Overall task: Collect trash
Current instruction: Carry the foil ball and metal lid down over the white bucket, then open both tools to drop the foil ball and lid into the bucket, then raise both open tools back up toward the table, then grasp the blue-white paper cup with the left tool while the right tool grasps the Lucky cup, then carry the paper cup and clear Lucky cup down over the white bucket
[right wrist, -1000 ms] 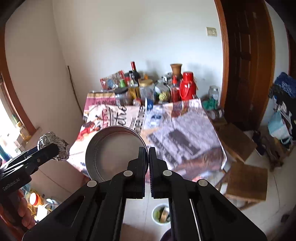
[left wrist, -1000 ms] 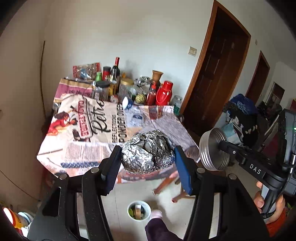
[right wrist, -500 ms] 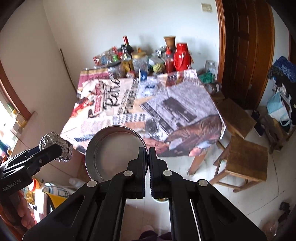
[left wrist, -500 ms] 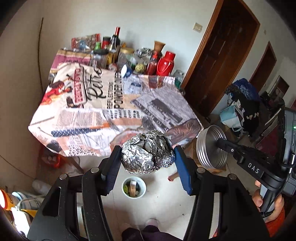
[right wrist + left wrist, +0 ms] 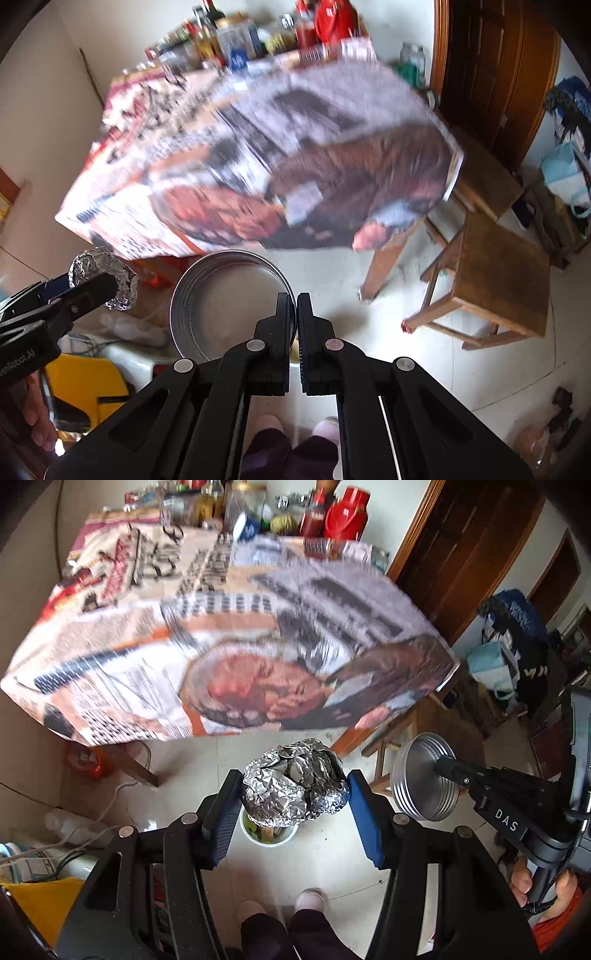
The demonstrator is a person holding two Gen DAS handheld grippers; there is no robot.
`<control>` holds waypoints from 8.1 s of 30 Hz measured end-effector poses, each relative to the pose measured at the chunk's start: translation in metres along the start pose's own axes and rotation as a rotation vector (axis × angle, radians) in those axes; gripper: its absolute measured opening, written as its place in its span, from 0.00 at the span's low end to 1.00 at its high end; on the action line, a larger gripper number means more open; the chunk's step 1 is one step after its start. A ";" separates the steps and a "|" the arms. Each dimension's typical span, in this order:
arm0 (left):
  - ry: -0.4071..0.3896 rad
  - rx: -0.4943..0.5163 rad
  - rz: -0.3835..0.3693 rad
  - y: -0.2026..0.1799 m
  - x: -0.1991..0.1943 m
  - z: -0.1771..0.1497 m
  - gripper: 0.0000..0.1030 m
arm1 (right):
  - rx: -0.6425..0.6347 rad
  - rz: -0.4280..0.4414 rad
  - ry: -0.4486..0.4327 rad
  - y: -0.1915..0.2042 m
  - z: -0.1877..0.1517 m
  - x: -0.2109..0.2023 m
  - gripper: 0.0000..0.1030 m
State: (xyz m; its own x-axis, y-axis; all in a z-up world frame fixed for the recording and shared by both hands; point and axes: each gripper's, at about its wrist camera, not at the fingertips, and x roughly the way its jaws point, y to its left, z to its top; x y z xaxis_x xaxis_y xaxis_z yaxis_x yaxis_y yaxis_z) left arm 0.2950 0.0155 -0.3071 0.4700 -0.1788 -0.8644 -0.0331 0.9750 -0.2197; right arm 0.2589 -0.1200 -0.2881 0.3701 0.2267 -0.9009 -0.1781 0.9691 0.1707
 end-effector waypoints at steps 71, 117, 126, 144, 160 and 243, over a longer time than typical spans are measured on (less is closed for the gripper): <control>-0.135 -0.002 0.011 0.015 -0.117 0.043 0.58 | -0.081 0.040 -0.159 0.083 0.038 -0.112 0.53; -0.436 0.017 0.094 -0.030 -0.175 0.233 0.90 | -0.173 0.031 -0.432 0.043 0.214 -0.186 0.89; -0.397 -0.033 0.144 -0.040 -0.129 0.276 0.90 | -0.206 0.071 -0.388 0.019 0.259 -0.152 0.89; -0.256 -0.004 0.144 0.074 -0.034 0.391 0.90 | -0.063 0.042 -0.109 0.065 0.352 0.017 0.89; -0.018 -0.015 0.091 0.162 0.087 0.443 0.90 | 0.089 -0.070 0.184 0.088 0.365 0.186 0.89; -0.186 -0.109 0.119 0.001 -0.040 0.260 0.04 | -0.012 0.108 -0.029 -0.052 0.226 -0.015 0.74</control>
State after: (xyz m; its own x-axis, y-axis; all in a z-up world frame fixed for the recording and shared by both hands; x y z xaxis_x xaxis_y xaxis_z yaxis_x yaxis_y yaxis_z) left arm 0.5050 0.0578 -0.1552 0.6114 -0.0260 -0.7909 -0.1886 0.9659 -0.1776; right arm 0.4689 -0.1520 -0.1931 0.3741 0.3327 -0.8656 -0.2288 0.9377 0.2615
